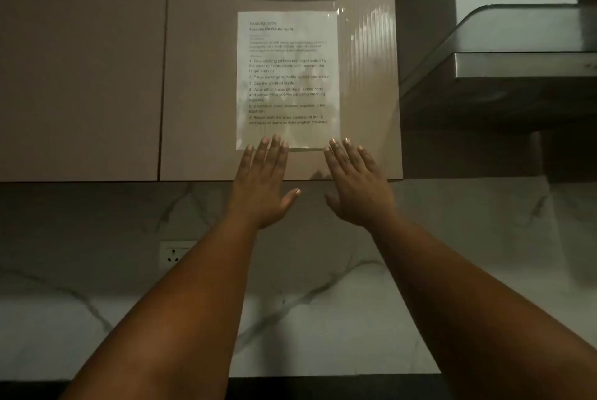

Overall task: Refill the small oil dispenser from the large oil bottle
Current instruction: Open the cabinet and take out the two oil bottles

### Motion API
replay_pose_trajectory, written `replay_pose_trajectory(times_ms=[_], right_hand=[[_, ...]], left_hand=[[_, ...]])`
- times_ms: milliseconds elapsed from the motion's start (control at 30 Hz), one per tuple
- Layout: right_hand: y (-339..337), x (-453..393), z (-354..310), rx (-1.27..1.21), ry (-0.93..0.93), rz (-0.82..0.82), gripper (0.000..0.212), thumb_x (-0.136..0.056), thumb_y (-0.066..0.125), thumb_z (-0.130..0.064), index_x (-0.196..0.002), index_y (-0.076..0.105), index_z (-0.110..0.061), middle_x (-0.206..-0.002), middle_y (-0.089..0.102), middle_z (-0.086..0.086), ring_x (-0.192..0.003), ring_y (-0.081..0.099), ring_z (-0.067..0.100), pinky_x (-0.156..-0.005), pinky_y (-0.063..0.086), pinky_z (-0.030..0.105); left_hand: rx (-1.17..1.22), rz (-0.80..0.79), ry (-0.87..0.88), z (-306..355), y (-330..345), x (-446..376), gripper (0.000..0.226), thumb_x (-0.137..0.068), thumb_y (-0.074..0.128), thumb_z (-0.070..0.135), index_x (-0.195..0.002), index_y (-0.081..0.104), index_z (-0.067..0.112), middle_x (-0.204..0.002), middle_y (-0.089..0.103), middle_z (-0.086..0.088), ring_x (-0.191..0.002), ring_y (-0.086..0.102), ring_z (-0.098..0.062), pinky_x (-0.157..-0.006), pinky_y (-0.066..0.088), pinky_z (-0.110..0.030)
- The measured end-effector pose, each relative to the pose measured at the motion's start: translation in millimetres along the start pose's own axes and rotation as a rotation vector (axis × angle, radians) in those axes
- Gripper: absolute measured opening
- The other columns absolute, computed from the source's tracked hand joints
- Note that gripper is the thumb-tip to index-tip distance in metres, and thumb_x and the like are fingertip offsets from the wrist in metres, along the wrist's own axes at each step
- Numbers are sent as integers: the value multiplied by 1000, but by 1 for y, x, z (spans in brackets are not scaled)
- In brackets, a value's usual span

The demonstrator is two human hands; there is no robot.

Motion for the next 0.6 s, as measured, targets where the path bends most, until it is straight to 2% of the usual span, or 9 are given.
replay_pose_trajectory(times_ms=[200, 333, 433, 600], right_hand=[[11, -6, 8, 41, -38, 31, 81, -91, 45, -43, -150, 0, -11, -159, 0, 10, -146, -3, 27, -116, -4, 41], [14, -8, 15, 65, -34, 47, 72, -93, 41, -25, -149, -1, -11, -159, -1, 9, -146, -3, 28, -115, -7, 40], [17, -10, 14, 112, -97, 29, 65, -94, 30, -16, -149, -4, -10, -158, -6, 11, -146, -7, 29, -116, -8, 43], [17, -12, 15, 185, -151, 15, 61, -95, 22, -19, -149, -5, -10, -158, -5, 12, -145, -6, 31, -115, -8, 45]], left_hand=[[-3, -56, 13, 12, 18, -9, 92, -94, 33, 61, -147, -24, 12, -160, -23, -10, -149, -19, -27, -120, -11, -44], [-15, -74, 27, 25, 20, -20, 94, -94, 45, 51, -150, -20, 13, -162, -18, -9, -150, -13, -29, -120, -8, -47], [-42, -59, 51, 35, 18, -25, 92, -93, 49, 44, -153, -13, 14, -164, -9, -9, -151, -4, -29, -121, -3, -49], [-63, -92, 56, 44, 20, -35, 84, -94, 49, 33, -154, -7, 15, -164, -2, -9, -151, 3, -31, -120, 3, -48]])
Point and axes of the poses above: each hand's wrist, its own x-axis away from the middle knuckle, its own y-axis out of the palm, z = x × y, the point moved 10 cm from there along -x, towards the middle knuckle
